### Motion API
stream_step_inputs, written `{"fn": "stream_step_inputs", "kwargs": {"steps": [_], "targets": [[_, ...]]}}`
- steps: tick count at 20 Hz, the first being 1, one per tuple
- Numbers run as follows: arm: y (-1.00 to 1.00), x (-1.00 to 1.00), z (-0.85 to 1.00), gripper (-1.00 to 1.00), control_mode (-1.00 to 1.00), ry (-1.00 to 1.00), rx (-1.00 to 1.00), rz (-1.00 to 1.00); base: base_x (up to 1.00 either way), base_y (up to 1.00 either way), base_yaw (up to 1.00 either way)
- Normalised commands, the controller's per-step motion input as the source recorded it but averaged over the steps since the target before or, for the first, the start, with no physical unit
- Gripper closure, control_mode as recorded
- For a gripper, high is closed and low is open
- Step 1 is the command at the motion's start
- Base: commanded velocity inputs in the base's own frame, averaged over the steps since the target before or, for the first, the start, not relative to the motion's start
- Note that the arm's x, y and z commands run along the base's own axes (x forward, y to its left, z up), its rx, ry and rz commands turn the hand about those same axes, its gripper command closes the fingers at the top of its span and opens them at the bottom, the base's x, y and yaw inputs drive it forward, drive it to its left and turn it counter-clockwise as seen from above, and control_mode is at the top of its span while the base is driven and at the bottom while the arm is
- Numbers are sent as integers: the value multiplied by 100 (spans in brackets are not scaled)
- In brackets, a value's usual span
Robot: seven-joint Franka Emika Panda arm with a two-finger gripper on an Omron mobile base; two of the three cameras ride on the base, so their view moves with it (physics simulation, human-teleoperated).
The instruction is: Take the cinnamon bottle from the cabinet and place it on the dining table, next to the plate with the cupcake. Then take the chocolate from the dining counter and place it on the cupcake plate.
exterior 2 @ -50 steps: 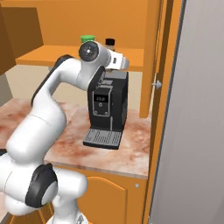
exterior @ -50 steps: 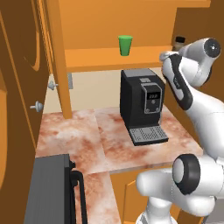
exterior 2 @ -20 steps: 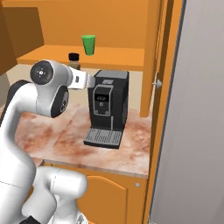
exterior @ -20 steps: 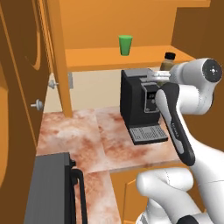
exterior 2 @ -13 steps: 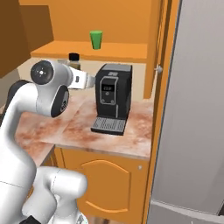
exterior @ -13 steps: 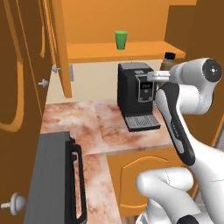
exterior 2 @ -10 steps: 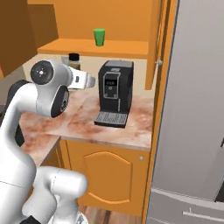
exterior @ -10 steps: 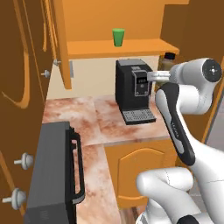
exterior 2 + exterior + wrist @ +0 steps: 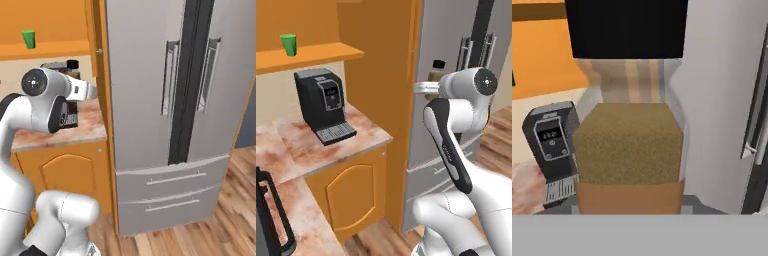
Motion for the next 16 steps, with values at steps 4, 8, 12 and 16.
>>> {"fn": "stream_step_inputs", "kwargs": {"steps": [4, 8, 12, 16], "targets": [[0, 0, 0, 100, 100, 0, 0, 0, 0, 1, -100], [0, 0, 0, 100, 100, 0, 0, 0, 0, 1, -100], [0, 0, 0, 100, 100, 0, 0, 0, 0, 1, -100], [0, 0, 0, 100, 100, 0, 0, 0, 0, 1, -100]]}}
